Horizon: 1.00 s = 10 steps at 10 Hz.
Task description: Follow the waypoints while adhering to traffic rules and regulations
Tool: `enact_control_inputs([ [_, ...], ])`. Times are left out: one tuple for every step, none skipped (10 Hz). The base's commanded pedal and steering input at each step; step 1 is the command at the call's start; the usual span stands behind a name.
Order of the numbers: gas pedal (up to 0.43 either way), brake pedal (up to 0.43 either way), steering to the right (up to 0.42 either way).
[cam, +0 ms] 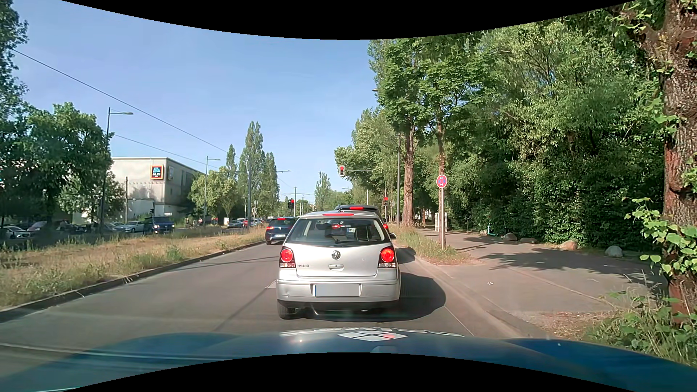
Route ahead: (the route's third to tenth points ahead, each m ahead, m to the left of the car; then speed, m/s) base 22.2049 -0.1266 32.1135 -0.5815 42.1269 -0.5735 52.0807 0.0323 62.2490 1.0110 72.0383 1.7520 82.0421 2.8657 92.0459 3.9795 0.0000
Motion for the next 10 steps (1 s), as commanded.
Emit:
enact_control_inputs([
  [0.000,0.256,-0.007],
  [0.000,0.256,-0.007],
  [0.000,0.256,-0.007],
  [0.000,0.256,-0.007],
  [0.000,0.250,-0.007],
  [0.000,0.256,-0.007],
  [0.000,0.256,-0.007],
  [0.000,0.256,-0.007],
  [0.000,0.256,-0.007],
  [0.000,0.256,-0.007],
])
